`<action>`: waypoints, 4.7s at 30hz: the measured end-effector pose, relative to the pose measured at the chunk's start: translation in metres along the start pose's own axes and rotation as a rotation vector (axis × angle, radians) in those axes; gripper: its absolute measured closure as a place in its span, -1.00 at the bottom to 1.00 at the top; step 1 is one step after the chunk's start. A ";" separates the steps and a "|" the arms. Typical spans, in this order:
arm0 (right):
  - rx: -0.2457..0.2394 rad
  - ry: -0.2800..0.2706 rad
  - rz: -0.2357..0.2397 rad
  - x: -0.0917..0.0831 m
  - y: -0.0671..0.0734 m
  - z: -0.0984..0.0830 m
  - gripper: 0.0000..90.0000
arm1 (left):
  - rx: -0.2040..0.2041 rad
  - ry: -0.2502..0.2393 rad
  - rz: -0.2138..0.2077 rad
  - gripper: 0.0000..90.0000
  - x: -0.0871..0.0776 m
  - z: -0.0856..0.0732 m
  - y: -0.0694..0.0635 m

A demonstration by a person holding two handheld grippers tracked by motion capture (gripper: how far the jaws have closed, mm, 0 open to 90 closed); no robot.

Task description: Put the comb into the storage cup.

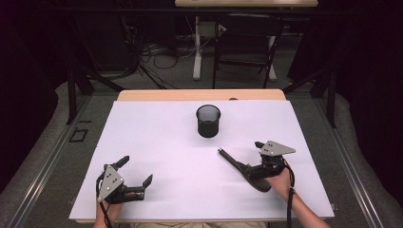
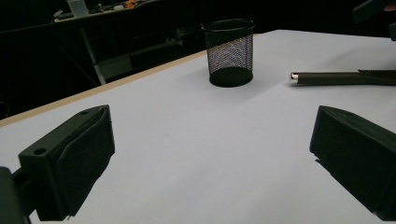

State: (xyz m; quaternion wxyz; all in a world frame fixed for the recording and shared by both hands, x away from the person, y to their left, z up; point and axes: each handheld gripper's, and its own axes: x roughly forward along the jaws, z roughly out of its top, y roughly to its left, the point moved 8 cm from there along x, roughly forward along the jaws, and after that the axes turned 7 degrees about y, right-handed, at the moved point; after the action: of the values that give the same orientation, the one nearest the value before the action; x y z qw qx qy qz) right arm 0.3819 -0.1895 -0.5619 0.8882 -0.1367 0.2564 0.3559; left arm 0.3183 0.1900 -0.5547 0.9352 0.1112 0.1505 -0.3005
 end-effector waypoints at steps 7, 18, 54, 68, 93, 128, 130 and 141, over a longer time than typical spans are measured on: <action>-0.006 0.019 0.013 0.016 -0.001 0.007 -1.00 | 0.001 0.000 -0.002 -1.00 0.000 0.000 0.000; 0.002 0.042 0.026 0.033 -0.003 0.014 -1.00 | -0.002 0.008 -0.006 -1.00 0.001 -0.001 0.000; 0.051 0.180 -0.017 0.074 -0.013 0.026 -0.05 | -0.005 0.003 0.007 -1.00 -0.001 -0.001 0.004; 0.014 0.220 -0.003 0.087 -0.004 0.028 1.00 | -0.004 0.009 0.007 -1.00 0.000 -0.001 0.004; -0.014 0.310 0.008 0.109 0.003 0.021 1.00 | -0.003 0.015 0.004 -0.99 0.000 -0.002 0.003; -0.083 0.348 0.088 0.111 0.029 0.020 1.00 | -0.003 0.015 0.007 -0.99 -0.001 -0.002 0.004; -0.087 0.352 0.094 0.110 0.031 0.020 1.00 | -0.003 0.015 0.007 -0.99 -0.001 -0.002 0.004; -0.113 0.362 0.122 0.109 0.042 0.021 1.00 | -0.002 0.014 0.007 -0.99 -0.001 -0.002 0.004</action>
State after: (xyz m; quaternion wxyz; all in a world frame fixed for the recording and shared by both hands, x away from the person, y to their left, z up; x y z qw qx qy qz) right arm 0.4273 -0.0897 -0.6078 0.7953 -0.2324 0.3992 0.3926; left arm 0.3190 0.1944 -0.5558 0.9353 0.1128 0.1571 -0.2964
